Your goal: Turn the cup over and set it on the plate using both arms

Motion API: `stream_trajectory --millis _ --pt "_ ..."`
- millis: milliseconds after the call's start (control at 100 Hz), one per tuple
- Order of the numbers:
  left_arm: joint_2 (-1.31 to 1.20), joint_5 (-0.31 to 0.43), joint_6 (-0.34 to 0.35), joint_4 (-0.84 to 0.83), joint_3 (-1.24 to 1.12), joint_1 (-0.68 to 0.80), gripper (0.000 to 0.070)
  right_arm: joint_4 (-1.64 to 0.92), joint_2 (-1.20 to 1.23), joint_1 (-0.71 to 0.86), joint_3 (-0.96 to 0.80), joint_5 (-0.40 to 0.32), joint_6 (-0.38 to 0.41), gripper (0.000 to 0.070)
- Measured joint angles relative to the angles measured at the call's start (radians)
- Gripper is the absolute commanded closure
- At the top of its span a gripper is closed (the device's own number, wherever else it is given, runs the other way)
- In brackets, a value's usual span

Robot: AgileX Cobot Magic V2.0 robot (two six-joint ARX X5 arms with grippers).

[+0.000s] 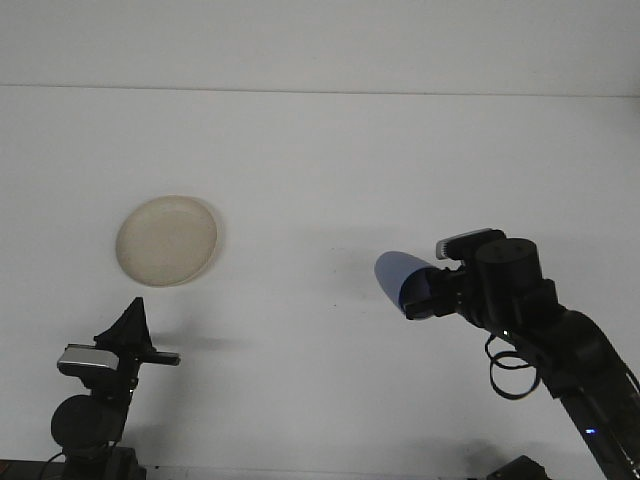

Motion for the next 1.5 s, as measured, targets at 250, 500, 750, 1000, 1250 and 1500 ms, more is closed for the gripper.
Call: stream_trajectory --millis 250,500,750,1000,1250,1500 --pt "0.0 0.0 0.0 0.0 0.0 0.0 0.0689 -0.179 0.241 0.121 0.183 0.0 -0.011 0.0696" --pt "0.0 0.0 0.0 0.0 0.0 0.0 0.0689 -0.301 0.486 0.211 0.327 0.001 -0.065 0.0696" --pt "0.0 0.0 0.0 0.0 0.0 0.0 0.0689 -0.311 0.628 0.271 0.382 0.001 -0.109 0.0696" --pt "0.0 0.0 0.0 0.0 0.0 0.0 0.0689 -0.332 0.708 0.283 0.383 0.002 -0.129 0.0696" --pt "0.0 0.0 0.0 0.0 0.0 0.0 0.0689 -0.332 0.751 0.282 0.383 0.0 -0.142 0.0695" --pt "0.0 0.0 0.0 0.0 0.0 0.0 0.0689 -0.327 0.768 0.283 0.384 -0.001 -0.146 0.0685"
